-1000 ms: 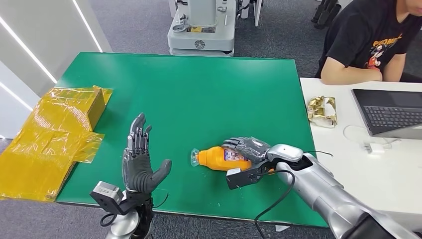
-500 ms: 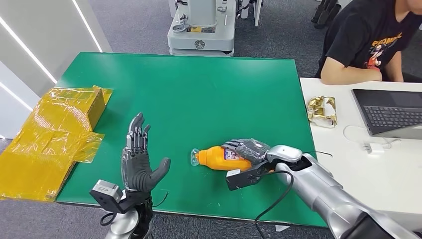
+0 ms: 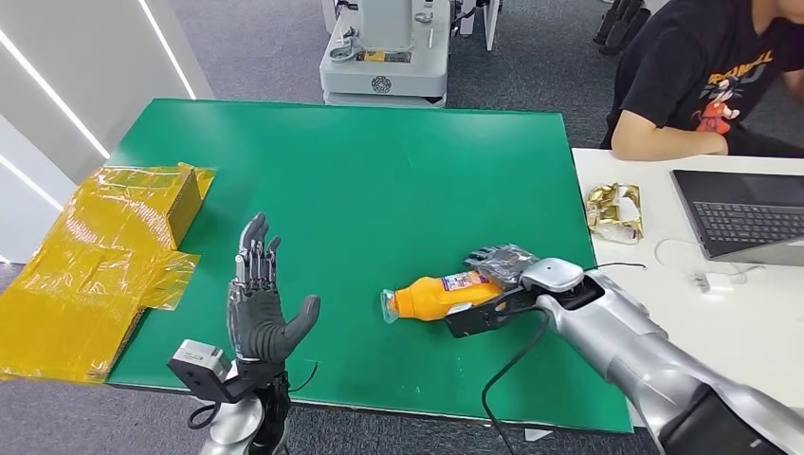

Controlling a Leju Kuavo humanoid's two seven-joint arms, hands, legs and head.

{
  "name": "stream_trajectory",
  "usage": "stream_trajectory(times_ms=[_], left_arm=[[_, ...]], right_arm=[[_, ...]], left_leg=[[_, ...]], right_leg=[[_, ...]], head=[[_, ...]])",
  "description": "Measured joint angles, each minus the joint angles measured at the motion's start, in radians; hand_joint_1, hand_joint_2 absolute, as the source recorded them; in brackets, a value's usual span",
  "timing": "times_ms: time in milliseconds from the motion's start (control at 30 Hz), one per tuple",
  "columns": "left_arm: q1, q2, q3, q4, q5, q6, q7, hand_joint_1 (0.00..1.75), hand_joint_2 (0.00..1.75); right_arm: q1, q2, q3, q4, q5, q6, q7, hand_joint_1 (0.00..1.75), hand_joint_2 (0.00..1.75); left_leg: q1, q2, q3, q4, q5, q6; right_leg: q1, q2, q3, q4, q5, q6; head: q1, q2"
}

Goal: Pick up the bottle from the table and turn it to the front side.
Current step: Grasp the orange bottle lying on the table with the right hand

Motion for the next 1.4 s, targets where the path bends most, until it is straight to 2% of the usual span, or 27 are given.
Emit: stream_trajectory(times_ms=[200, 500, 533, 633, 667, 733, 1233, 1300, 1400], left_arm=[[0.003, 0.000, 0.000, 0.000, -0.001, 0.004, 0.001, 0.00, 1.75], [0.026, -0.002, 0.000, -0.007, -0.002, 0.007, 0.004, 0.00, 1.75], [0.028, -0.002, 0.000, -0.007, -0.002, 0.005, 0.005, 0.00, 1.75], [0.030, -0.002, 0.000, -0.008, -0.002, 0.000, 0.007, 0.00, 1.75], [0.030, -0.002, 0.000, -0.008, -0.003, -0.001, 0.007, 0.00, 1.75], [0.030, -0.002, 0.002, -0.008, -0.004, -0.004, 0.007, 0.00, 1.75], [0.029, -0.010, 0.011, -0.008, -0.009, -0.021, 0.006, 0.00, 1.75], [0.030, -0.011, 0.012, -0.008, -0.010, -0.022, 0.006, 0.00, 1.75], [0.031, -0.014, 0.015, -0.008, -0.014, -0.020, 0.005, 0.00, 1.75]], right_arm=[[-0.015, -0.042, 0.029, -0.018, 0.010, 0.018, 0.034, 0.00, 1.75], [-0.024, -0.053, 0.056, -0.028, 0.009, 0.023, 0.062, 0.03, 1.75], [-0.024, -0.053, 0.059, -0.028, 0.007, 0.022, 0.062, 0.38, 1.75], [-0.024, -0.056, 0.066, -0.030, 0.005, 0.014, 0.062, 1.61, 1.75], [-0.024, -0.056, 0.068, -0.031, 0.004, 0.009, 0.061, 1.70, 1.75], [-0.024, -0.056, 0.072, -0.031, 0.000, -0.009, 0.056, 1.75, 1.75], [0.023, -0.059, 0.055, -0.041, -0.020, -0.168, 0.037, 1.75, 1.75], [0.044, -0.060, 0.039, -0.049, -0.025, -0.214, 0.038, 1.75, 1.75], [0.106, -0.059, -0.015, -0.076, -0.043, -0.375, 0.044, 1.75, 1.75]], left_leg=[[0.000, 0.001, 0.000, 0.000, 0.000, 0.000], [0.000, 0.001, 0.000, 0.000, 0.000, 0.000], [0.000, 0.001, 0.000, 0.000, 0.000, 0.000], [0.000, 0.001, 0.000, 0.000, 0.000, 0.000], [0.000, 0.001, 0.000, 0.000, 0.000, 0.000], [0.000, 0.001, 0.000, 0.000, 0.000, 0.000], [0.000, 0.002, 0.002, 0.000, 0.000, 0.000], [0.001, 0.001, 0.002, 0.000, 0.000, 0.000], [0.001, 0.001, 0.001, 0.000, 0.000, 0.000]], right_leg=[[0.000, 0.001, 0.000, 0.000, 0.000, 0.000], [0.000, 0.001, 0.000, 0.000, 0.000, 0.000], [0.000, 0.001, 0.000, 0.000, 0.000, 0.000], [0.000, 0.001, 0.000, 0.000, 0.000, 0.000], [0.000, 0.001, 0.000, 0.000, 0.000, 0.000], [0.000, 0.001, 0.000, 0.000, 0.000, 0.000], [0.000, 0.001, 0.001, 0.000, 0.000, 0.000], [0.000, 0.001, 0.001, 0.000, 0.000, 0.000], [0.000, 0.000, 0.001, 0.000, 0.000, 0.000]], head=[[0.000, 0.000], [0.000, 0.000], [0.000, 0.000], [0.000, 0.000], [0.000, 0.000], [0.000, 0.000], [0.000, 0.000], [0.000, 0.000], [0.000, 0.000]])
